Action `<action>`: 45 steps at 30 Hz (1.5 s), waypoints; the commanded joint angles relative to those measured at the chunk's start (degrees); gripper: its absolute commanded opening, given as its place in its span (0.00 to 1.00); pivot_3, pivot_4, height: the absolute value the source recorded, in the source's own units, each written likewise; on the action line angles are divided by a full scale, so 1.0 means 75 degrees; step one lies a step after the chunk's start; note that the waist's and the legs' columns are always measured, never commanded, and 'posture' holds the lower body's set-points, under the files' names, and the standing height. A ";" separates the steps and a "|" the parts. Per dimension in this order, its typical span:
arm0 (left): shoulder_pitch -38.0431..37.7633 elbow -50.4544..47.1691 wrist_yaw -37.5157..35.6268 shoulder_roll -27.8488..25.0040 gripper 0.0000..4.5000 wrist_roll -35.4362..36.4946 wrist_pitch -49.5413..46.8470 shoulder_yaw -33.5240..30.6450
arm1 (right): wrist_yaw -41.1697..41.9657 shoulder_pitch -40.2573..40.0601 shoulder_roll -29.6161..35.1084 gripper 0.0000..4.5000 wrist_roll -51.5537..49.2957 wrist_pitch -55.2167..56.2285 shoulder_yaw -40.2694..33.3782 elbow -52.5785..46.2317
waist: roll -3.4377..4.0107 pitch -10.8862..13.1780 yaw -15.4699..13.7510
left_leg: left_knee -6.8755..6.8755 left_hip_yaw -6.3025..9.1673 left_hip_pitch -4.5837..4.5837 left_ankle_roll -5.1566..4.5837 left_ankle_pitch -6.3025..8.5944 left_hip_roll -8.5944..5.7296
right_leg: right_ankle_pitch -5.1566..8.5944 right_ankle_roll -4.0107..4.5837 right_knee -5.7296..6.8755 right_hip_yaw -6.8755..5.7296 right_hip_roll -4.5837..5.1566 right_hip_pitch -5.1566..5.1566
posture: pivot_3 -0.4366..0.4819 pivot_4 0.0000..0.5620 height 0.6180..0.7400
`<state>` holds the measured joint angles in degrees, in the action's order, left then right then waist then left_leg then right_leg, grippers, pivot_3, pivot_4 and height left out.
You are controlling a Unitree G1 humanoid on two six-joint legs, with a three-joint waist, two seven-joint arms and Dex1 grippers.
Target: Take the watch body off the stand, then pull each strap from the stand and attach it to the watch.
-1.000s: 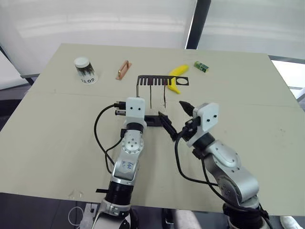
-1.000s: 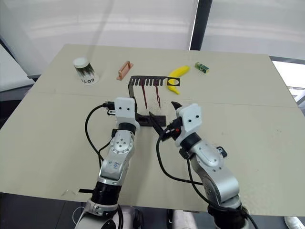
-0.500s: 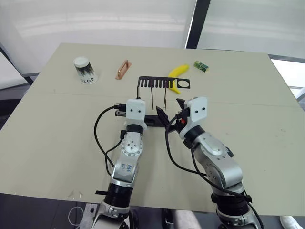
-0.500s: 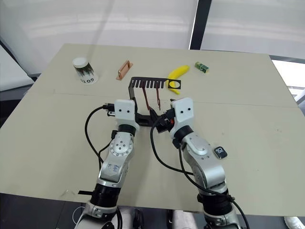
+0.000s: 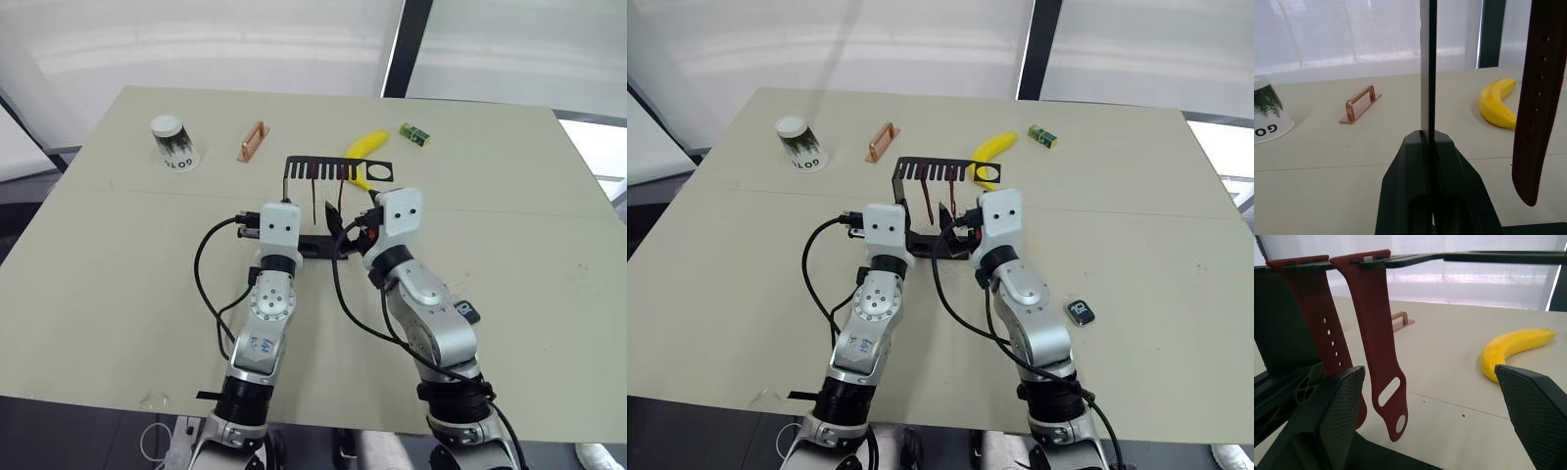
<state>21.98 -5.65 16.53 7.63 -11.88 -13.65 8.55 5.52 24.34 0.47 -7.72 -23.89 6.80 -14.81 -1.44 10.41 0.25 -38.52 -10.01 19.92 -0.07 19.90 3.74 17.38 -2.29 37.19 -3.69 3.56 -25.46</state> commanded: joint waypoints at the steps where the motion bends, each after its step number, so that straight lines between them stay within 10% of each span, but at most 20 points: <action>1: -0.0090 -0.0123 -0.0036 0.0147 0.01 -0.0117 0.0093 0.0187 | -0.0133 0.0180 -0.0125 1.00 0.0087 0.0207 -0.0086 -0.0019 | 0.0000 0.0000 0.0000 | -0.0012 0.0004 0.0012 0.0000 0.0000 0.0001 | 0.0000 0.0000 0.0001 -0.0003 0.0000 -0.0004 | 0.48 0.27 0.91; 6: -0.0053 -0.0101 -0.0060 0.0149 0.01 -0.0107 0.0122 0.0188 | -0.0110 0.0331 -0.0241 1.00 0.0086 0.0166 -0.0047 0.0179 | 0.0000 0.0000 0.0004 | -0.0051 0.0013 0.0033 -0.0009 0.0006 0.0004 | 0.0000 0.0000 0.0021 -0.0010 0.0004 -0.0016 | 0.48 0.27 0.91; 9: -0.0044 -0.0098 -0.0068 0.0145 0.00 -0.0111 0.0109 0.0184 | -0.0097 0.0357 -0.0340 0.82 0.0037 0.0217 -0.0065 0.0226 | 0.0000 0.0000 0.0004 | -0.0052 0.0016 0.0034 -0.0010 0.0006 0.0003 | 0.0000 0.0000 0.0022 -0.0013 0.0004 -0.0016 | 0.48 0.27 0.91; 17: -0.0047 -0.0092 -0.0084 0.0136 0.00 -0.0119 0.0080 0.0179 | 0.0068 0.0349 -0.0404 0.01 -0.0057 0.0289 -0.0029 0.0194 | 0.0000 0.0000 0.0005 | -0.0055 0.0020 0.0037 -0.0011 0.0007 0.0003 | 0.0000 0.0000 0.0023 -0.0017 0.0007 -0.0016 | 0.48 0.27 0.91; 45: -0.0018 -0.0104 -0.0360 -0.0033 0.00 -0.0137 0.0238 -0.0047 | 0.1235 -0.0684 0.1087 0.01 0.0688 0.1766 0.0828 -0.0989 | 0.0000 0.0000 0.0028 | -0.0058 0.0023 0.0039 -0.0015 0.0010 0.0004 | 0.0000 0.0000 0.0021 -0.0023 0.0008 -0.0016 | 0.48 0.27 0.91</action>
<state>21.74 -5.80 13.17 7.32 -11.78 -13.01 7.94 13.38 19.27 8.24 -2.90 -12.41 13.19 -18.89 -1.44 10.41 0.46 -38.96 -9.84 20.21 -0.18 19.98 3.77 17.38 -2.29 37.35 -3.86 3.62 -25.58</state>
